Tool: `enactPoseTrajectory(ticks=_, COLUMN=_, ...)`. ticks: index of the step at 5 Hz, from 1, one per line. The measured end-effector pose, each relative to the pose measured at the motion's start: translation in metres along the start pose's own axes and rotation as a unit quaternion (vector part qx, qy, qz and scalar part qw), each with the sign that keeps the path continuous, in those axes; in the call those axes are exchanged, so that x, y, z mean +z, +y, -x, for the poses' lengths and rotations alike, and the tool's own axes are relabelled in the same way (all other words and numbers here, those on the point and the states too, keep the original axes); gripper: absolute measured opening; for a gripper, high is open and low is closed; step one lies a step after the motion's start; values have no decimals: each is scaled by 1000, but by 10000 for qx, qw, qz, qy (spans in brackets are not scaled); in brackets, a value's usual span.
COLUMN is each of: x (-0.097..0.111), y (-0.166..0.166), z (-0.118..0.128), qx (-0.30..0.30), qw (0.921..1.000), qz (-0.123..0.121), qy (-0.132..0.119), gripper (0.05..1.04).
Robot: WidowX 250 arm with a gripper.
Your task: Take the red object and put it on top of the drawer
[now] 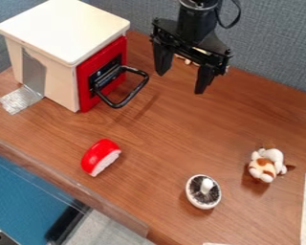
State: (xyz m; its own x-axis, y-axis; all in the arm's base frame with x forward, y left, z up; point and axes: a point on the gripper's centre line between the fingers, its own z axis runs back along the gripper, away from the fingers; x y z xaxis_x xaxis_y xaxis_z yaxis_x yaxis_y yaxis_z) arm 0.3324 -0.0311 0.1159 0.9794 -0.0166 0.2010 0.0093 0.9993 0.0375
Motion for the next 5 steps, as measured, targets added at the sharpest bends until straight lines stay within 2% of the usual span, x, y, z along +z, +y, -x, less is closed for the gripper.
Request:
enactPoseTrajectory(ticks=1, x=-11, y=0, z=6, qx=-18, qw=9999, qz=9, qy=171, gripper=1000)
enactPoseTrajectory(ticks=2, x=-37, y=19, z=32, qx=-41, qw=9993, qz=43, qy=360, gripper=1000)
enactPoseTrajectory(ticks=3, x=-45, y=30, z=53, qx=-234, qw=9990, qz=-158, qy=359, gripper=1000)
enactPoseTrajectory(ticks=5, x=-81, y=60, z=99, qx=-253, qw=9970, qz=-397, qy=616, gripper=1000)
